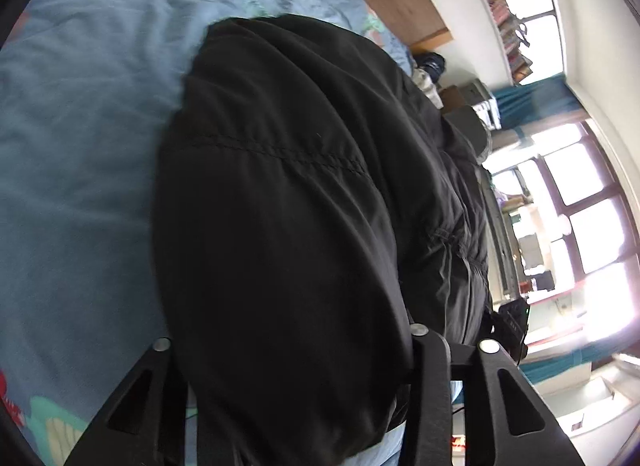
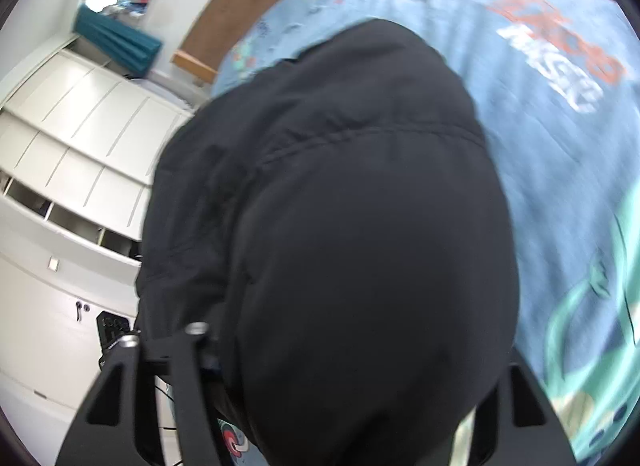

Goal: Fold large clothes

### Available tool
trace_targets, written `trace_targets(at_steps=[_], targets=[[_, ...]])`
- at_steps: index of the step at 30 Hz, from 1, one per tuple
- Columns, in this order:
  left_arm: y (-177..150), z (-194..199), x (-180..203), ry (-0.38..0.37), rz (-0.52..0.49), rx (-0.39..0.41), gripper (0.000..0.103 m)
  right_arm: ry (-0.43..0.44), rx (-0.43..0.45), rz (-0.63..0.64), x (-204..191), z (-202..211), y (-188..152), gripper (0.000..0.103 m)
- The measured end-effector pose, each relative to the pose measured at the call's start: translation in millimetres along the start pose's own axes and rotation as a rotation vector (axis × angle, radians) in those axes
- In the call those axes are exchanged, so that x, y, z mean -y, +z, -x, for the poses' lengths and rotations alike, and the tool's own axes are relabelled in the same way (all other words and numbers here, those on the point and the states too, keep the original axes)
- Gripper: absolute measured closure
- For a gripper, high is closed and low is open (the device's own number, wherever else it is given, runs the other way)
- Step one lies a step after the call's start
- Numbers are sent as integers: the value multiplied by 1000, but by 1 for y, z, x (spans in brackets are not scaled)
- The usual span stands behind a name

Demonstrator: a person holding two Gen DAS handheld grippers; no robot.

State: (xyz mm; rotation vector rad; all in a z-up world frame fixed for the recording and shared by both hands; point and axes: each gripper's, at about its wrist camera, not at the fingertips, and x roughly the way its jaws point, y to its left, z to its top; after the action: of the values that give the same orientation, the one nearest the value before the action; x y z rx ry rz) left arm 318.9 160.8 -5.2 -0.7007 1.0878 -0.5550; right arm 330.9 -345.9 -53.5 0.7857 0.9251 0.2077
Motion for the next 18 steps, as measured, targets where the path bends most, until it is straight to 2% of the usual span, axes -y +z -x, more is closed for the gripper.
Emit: trace_targets(at_steps=[5, 6, 8, 10, 13, 18], targets=[[5, 26, 0, 21, 19, 41, 57, 2, 29, -32, 15, 30, -4, 31], [10, 30, 4, 32, 26, 49, 51, 1, 30, -33, 16, 34, -3, 31], [6, 47, -7, 91, 35, 86, 48, -39, 49, -16, 16, 48, -6, 30], [3, 67, -12, 107, 71, 136, 48, -40, 73, -33, 19, 67, -7, 30], [-6, 100, -20, 129, 101, 209, 48, -94, 120, -36, 25, 94, -8, 30], [-18, 119, 10, 227, 49, 259, 48, -157, 187, 6, 19, 147, -17, 29]])
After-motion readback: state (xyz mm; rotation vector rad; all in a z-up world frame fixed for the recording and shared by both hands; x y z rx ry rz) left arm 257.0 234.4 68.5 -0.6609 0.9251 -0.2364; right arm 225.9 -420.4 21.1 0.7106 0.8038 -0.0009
